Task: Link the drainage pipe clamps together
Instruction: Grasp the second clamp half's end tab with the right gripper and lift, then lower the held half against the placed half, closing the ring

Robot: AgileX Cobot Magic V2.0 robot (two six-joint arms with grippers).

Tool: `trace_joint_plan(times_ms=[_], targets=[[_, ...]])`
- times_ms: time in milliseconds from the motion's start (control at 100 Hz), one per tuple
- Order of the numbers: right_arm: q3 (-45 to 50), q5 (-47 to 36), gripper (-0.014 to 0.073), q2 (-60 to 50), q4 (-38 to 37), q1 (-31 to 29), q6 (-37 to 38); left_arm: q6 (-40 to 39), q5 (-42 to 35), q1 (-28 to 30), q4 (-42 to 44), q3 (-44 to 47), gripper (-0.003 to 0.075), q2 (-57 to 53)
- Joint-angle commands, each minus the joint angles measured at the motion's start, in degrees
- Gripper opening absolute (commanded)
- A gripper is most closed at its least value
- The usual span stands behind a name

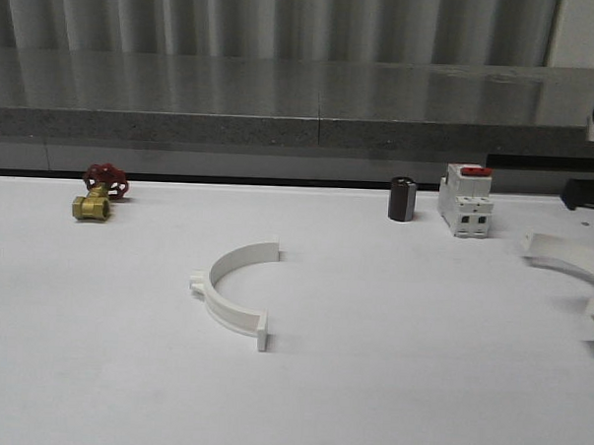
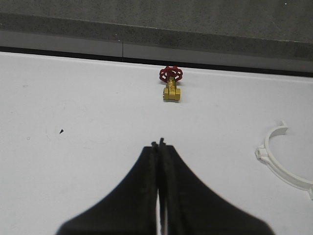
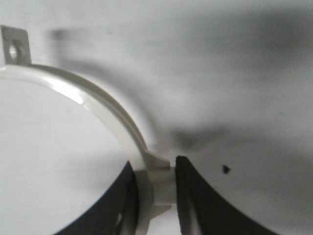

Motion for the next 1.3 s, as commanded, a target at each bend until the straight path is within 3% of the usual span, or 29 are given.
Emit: trace_joint_plan(times_ms=[0,300,440,780,1290], targets=[[-2.65,0.70,0.0133,-3.31,1.47,3.54,2.84,-0.11,-3.99,0.20,-0.58,-1.49,-0.0020,0.41],[-7.54,1.60,0.0133,-3.44,-9.19,21.07,25.54,-0.11,-3.99,0.20,-0.58,-1.49,-0.0020,0.41],[-10.30,2.16,0.0133,-2.05,-12.82,26.25,31.82,-0.11,-3.99,0.20,-0.58,-1.49,-0.0020,0.41],[-17.32,3.57,0.0133,5.89,-14.24,32.43,36.96,-0.11,-3.99,0.20,-0.58,-1.49,-0.0020,0.41],[-19.00,2.41,0.0133,9.13,-14.20,34.93,40.70,-0.11,-3.99,0.20,-0.58,-1.49,-0.0020,0.41]])
